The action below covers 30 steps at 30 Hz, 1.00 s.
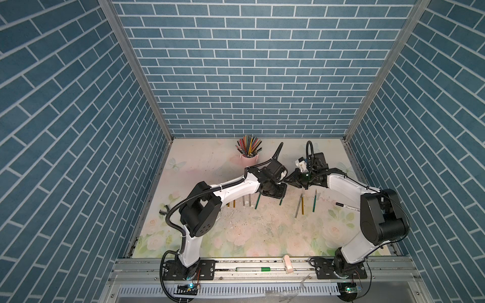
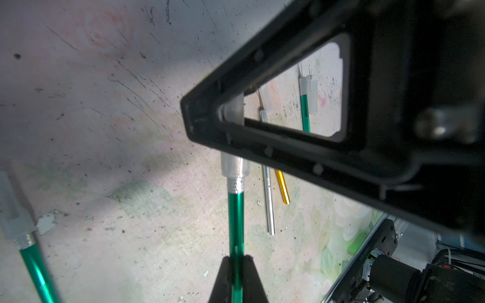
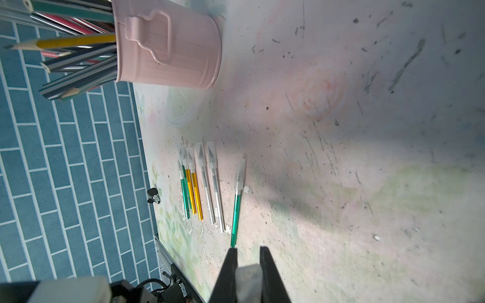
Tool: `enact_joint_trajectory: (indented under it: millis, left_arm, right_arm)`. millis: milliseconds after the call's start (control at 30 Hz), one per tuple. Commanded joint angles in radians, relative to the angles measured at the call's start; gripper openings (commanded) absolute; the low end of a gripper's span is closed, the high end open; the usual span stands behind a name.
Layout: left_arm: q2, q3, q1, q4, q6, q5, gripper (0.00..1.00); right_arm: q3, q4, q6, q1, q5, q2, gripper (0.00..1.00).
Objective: Remove protective caps from carving knives
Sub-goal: Remove the protective sleeve from the carving knife.
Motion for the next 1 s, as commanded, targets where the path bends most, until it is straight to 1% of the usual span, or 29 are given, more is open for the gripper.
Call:
enact_joint_trajectory:
  millis: [0,533,967]
  left_arm:
    - [-0.01,-0.015,0.004,0.005,0.008,-0.017,0.02]
    - [-0.019,-0.082,0.002,-0.038,0.031,-0.012,0.02]
    - [-0.019,-0.11,-0.005,-0.065,0.03,-0.009,0.02]
  right_arm:
    - [0.058,-0.036,0.007,0.006,0.019,0.025,0.0]
    - [0.23,-0.098,-0.045,-0.022,0.05,0.124,0.0]
    - [0.308,-0.115,-0.068,-0.061,0.078,0.181,0.0]
